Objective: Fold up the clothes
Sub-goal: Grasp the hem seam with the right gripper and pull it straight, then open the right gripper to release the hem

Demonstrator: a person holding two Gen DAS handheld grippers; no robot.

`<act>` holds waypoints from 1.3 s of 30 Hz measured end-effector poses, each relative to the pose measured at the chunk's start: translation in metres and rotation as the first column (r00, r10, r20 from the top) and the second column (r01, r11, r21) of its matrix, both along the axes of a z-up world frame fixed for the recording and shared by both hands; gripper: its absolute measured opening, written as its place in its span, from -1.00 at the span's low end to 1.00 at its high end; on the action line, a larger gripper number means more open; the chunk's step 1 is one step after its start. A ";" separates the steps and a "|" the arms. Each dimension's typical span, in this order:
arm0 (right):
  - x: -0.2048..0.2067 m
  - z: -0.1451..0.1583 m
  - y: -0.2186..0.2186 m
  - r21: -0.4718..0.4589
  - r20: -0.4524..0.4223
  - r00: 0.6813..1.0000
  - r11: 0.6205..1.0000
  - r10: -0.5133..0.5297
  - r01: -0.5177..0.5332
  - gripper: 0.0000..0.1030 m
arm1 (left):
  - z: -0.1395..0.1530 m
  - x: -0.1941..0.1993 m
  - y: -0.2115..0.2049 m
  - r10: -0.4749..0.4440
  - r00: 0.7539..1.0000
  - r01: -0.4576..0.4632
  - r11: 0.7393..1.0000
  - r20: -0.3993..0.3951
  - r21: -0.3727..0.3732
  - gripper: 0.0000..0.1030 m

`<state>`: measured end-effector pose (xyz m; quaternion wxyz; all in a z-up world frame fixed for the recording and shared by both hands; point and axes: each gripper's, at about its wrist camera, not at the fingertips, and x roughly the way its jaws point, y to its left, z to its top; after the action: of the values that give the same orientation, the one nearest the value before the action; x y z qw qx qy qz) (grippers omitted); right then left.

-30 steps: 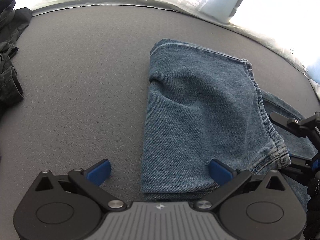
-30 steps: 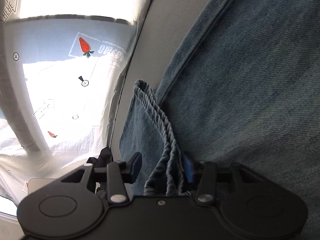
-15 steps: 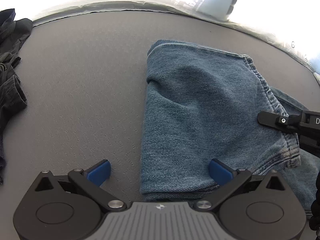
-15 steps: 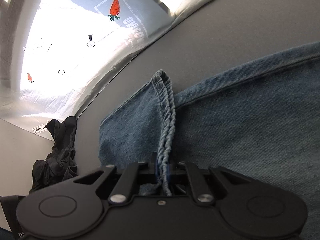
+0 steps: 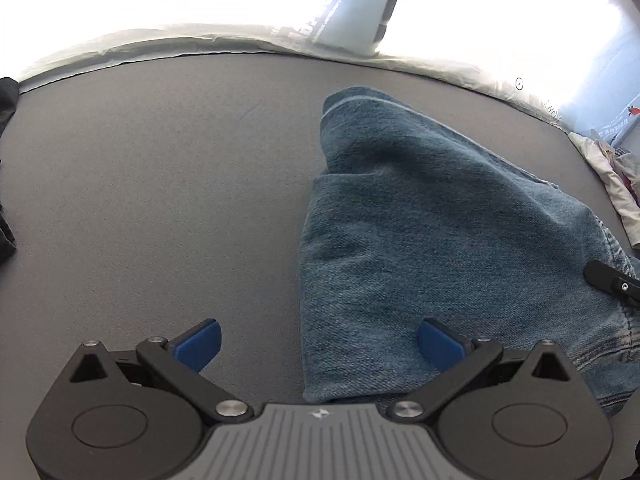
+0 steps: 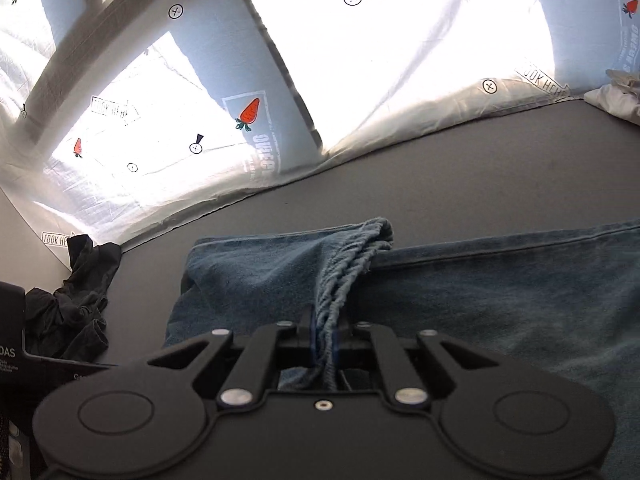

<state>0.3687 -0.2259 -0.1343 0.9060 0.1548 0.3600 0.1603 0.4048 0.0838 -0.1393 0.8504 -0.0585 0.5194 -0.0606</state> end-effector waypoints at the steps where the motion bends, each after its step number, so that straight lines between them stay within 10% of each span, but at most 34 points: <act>1: -0.002 -0.010 -0.007 -0.018 -0.037 0.999 0.999 -0.030 0.030 -0.85 | -0.006 -0.001 -0.003 -0.002 1.000 0.002 1.000 -0.025 0.004 1.00; 7: -0.013 -0.059 -0.036 0.074 -0.190 0.971 0.984 -0.149 0.165 -0.82 | -0.021 -0.004 -0.008 0.006 0.998 -0.005 1.000 -0.065 0.012 1.00; 14: -0.031 0.007 -0.018 0.023 0.063 0.993 0.995 -0.099 0.097 -0.84 | -0.022 -0.010 -0.014 -0.023 0.998 0.023 1.000 -0.056 0.004 1.00; 22: -0.038 -0.047 -0.024 -0.107 -0.094 0.985 0.985 -0.147 0.137 -0.78 | -0.026 -0.008 -0.025 -0.044 0.998 0.047 0.997 -0.043 0.060 1.00; 30: -0.047 -0.027 -0.037 -0.195 -0.070 0.974 0.961 -0.213 0.197 -0.11 | -0.025 -0.017 -0.023 -0.039 0.999 0.041 0.996 -0.029 0.074 1.00; 39: -0.096 -0.019 -0.155 -0.153 -0.077 0.815 0.815 -0.574 0.559 0.22 | -0.025 -0.022 -0.024 -0.029 1.000 0.029 0.996 0.002 0.089 1.00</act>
<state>0.2727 -0.3808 -0.1529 0.8971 0.2081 0.3601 -0.1488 0.3828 0.0594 -0.1645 0.8519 -0.0131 0.5211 -0.0497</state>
